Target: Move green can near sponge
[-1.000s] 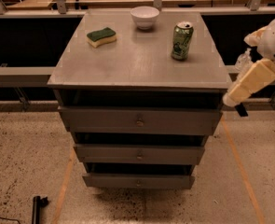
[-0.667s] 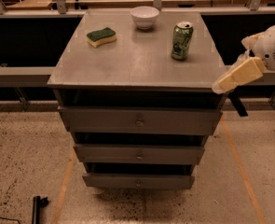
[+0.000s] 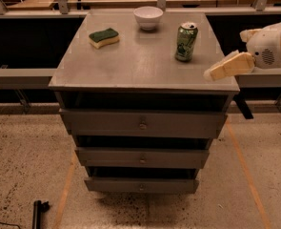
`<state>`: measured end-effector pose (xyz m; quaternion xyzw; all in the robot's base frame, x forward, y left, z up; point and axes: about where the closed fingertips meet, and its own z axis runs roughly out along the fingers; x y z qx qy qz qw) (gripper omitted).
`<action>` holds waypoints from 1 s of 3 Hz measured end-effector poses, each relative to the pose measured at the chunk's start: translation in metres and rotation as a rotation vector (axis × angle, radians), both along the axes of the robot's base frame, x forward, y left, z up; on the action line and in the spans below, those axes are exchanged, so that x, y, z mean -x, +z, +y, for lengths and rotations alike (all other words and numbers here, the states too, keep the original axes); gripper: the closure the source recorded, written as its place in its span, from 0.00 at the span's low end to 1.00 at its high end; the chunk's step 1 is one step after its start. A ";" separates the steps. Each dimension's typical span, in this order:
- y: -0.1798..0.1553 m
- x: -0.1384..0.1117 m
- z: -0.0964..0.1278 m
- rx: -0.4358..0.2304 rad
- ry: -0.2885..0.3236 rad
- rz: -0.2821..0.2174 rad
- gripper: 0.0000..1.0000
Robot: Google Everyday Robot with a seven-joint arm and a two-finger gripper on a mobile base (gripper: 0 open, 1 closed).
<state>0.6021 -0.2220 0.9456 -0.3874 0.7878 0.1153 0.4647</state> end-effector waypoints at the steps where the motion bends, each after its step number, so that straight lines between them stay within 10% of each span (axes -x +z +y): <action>1: -0.001 0.001 0.001 0.002 0.005 0.006 0.00; 3: -0.035 -0.025 0.008 -0.053 -0.072 0.031 0.00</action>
Offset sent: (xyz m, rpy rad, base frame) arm 0.0077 0.0082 -0.0081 0.0353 -0.0001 0.0067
